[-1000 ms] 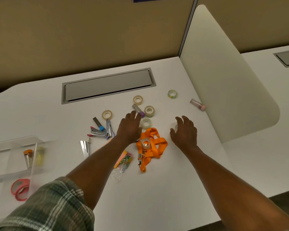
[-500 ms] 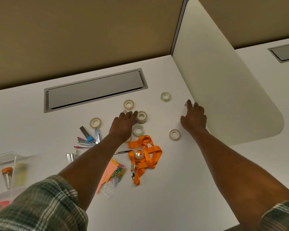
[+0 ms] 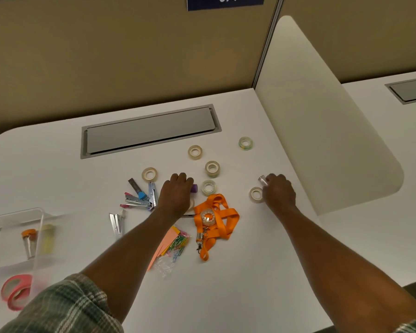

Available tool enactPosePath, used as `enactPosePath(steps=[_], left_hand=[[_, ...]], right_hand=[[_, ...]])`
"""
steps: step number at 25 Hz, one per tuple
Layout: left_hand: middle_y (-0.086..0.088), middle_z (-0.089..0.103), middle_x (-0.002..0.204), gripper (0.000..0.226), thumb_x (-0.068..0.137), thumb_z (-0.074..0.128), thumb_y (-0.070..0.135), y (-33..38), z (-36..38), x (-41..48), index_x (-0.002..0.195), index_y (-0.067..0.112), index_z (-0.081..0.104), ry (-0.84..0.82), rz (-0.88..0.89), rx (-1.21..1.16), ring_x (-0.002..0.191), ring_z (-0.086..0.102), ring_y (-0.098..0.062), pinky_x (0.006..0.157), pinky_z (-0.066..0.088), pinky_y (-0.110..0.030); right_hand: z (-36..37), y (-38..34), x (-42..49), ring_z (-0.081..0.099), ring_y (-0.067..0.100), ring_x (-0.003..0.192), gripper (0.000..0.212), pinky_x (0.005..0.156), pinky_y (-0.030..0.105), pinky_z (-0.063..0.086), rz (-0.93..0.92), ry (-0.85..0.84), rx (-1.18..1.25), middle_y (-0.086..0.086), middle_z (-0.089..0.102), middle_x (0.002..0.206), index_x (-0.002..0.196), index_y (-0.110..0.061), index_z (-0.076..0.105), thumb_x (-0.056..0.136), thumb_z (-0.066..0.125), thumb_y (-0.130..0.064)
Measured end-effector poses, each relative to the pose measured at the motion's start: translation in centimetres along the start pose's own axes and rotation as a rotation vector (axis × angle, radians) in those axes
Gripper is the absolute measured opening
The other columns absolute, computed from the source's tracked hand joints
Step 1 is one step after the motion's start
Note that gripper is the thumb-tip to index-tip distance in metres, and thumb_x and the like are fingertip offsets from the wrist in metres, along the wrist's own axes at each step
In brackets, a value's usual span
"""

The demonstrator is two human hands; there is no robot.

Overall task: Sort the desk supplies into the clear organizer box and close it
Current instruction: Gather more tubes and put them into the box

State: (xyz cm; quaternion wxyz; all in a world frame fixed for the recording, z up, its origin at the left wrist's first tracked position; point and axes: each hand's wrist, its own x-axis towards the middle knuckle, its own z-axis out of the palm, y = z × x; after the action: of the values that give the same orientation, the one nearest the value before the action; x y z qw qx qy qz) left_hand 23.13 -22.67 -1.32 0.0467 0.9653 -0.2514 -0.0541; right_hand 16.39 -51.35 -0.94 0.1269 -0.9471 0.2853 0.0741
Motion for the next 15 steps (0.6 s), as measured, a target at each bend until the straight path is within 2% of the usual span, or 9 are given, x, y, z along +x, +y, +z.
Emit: enactPosePath(steps=[6,10,13,15], left_hand=[[-0.007,0.064,0.098,0.017,0.087,0.061,0.015,-1.3,-1.3,-4.3,0.103,0.012,0.066,0.135,-0.075,-0.156,0.088,0.056,-0.025,0.067,0.049,-0.037],[-0.005,0.064,0.089,0.019,0.079,0.071,0.016,-3.3,-2.5,-8.0,0.098,0.012,0.065,0.250,-0.136,-0.440,0.084,0.056,-0.022,0.068,0.045,-0.034],[0.009,0.062,0.089,0.021,0.081,0.068,0.015,-5.1,-3.8,-11.2,0.101,0.021,0.062,0.289,-0.176,-0.676,0.077,0.055,-0.007,0.064,0.042,-0.020],[0.012,0.062,0.091,0.030,0.082,0.065,0.016,-6.6,-4.4,-13.3,0.111,0.024,0.061,0.297,-0.193,-0.696,0.077,0.056,-0.007,0.065,0.041,-0.020]], right_hand=[[1.7,-3.2,-5.9,0.060,0.034,0.110,0.030,0.089,0.040,0.049,-0.037,-0.055,0.234,0.015,0.060,0.115,0.122,-0.012,0.061,0.094,0.058,-0.021],[1.3,-7.3,-8.7,0.067,0.025,0.098,0.031,0.082,0.030,0.049,-0.105,-0.035,0.493,0.010,0.066,0.111,0.122,-0.014,0.063,0.092,0.063,-0.019],[0.9,-11.6,-11.6,0.070,0.024,0.089,0.030,0.081,0.037,0.056,-0.125,-0.086,0.716,0.004,0.071,0.100,0.121,-0.020,0.064,0.091,0.062,-0.019],[1.1,-15.0,-13.7,0.070,0.022,0.082,0.037,0.078,0.041,0.059,-0.111,-0.166,0.854,0.001,0.070,0.094,0.126,-0.031,0.060,0.090,0.058,-0.021]])
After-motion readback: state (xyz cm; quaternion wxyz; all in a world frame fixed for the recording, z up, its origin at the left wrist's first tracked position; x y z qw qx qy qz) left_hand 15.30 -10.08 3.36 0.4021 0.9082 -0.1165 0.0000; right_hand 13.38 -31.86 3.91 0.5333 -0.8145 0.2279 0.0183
